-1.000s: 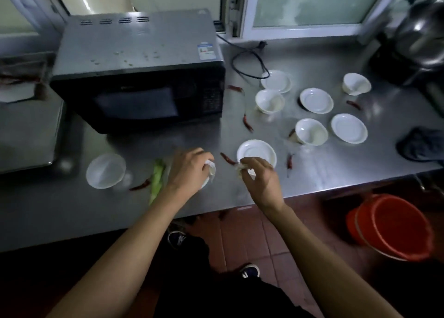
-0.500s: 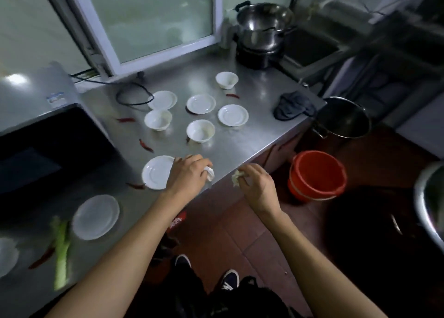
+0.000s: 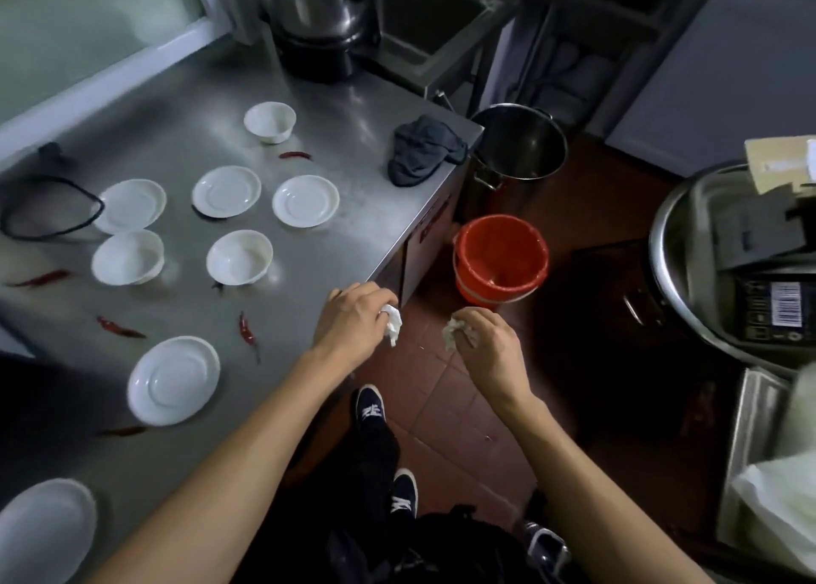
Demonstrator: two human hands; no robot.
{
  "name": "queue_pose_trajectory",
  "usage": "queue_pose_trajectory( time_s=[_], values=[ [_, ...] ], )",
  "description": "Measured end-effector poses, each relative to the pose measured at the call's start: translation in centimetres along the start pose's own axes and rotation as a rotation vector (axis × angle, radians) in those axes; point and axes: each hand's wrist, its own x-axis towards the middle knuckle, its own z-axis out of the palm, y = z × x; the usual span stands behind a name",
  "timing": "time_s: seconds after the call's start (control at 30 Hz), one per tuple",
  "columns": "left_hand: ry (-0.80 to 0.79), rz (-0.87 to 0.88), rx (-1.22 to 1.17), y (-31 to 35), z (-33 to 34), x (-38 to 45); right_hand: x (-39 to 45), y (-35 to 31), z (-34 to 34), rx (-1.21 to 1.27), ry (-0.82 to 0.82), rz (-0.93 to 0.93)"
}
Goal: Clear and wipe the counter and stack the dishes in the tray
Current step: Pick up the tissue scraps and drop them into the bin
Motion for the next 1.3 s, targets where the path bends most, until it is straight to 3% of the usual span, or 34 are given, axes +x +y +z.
queue_pose_trajectory(
  time_s=[0.4, 0.8, 1.07, 1.3],
  values=[
    [-0.16, 0.077, -0.074, -2.1, 3.2, 14.1, 9.9, 3.2, 0.0, -0.096, 0.022, 0.122],
    [-0.336, 0.279, -0.029, 5.8, 9.5, 26.0, 15.4, 12.7, -3.9, -0.108, 0.079, 0.381],
    [-0.449, 0.274, 0.06, 13.2, 14.5, 34.2, 20.5, 22.1, -6.9, -0.018, 0.045, 0.449],
    [-0.489, 0.203, 0.073, 15.8, 17.6, 38.4, 23.9, 27.4, -8.2, 0.022, -0.017, 0.459]
  ],
)
